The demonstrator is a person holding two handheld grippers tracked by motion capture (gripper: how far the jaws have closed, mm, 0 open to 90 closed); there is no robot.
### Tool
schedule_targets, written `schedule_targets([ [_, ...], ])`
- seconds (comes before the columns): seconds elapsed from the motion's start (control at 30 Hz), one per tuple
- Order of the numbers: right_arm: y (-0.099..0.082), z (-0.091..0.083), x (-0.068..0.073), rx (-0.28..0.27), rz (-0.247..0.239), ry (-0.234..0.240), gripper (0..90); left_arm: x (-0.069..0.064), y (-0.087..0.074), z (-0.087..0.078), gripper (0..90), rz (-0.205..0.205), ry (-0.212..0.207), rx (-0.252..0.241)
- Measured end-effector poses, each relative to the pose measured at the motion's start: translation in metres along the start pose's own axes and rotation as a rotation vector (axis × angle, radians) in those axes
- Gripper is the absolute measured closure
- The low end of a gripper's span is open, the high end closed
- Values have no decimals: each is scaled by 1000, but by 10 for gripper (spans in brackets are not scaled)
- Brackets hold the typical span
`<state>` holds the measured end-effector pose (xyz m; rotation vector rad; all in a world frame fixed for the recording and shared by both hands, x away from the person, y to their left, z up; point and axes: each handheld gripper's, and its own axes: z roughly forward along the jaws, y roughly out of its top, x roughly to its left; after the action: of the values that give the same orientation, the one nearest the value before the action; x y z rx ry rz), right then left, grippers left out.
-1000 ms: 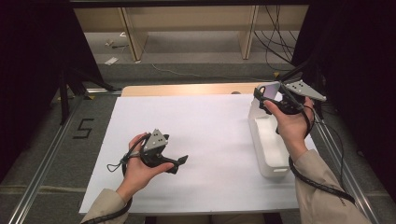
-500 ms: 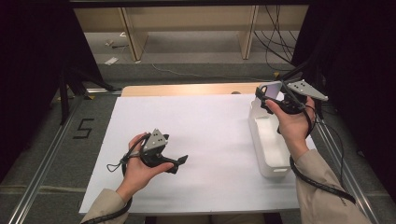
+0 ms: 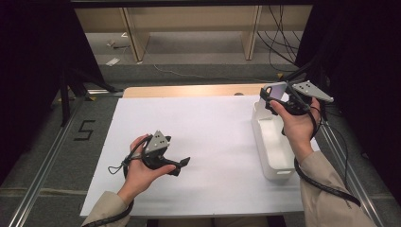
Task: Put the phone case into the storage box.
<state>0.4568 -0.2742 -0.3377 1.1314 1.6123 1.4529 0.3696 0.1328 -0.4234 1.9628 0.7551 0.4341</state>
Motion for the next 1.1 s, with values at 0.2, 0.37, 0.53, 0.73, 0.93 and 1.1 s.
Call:
schedule_targets([
  [0.2, 0, 0, -1, 1, 3, -6, 183, 0, 0, 0, 0, 1, 1, 0],
  [0.37, 0, 0, -2, -1, 5, -7, 183, 0, 0, 0, 0, 0, 1, 0],
  [0.53, 0, 0, -2, 0, 5, -7, 183, 0, 0, 0, 0, 0, 0, 0],
  [0.73, -1, 0, -4, 3, 6, -13, 183, 0, 0, 0, 0, -1, 2, -2],
  [0.93, -1, 0, -5, 5, 8, -13, 183, 0, 0, 0, 0, -1, 2, -2],
  [1.1, -1, 0, -5, 6, 8, -15, 183, 0, 0, 0, 0, -1, 2, -2],
])
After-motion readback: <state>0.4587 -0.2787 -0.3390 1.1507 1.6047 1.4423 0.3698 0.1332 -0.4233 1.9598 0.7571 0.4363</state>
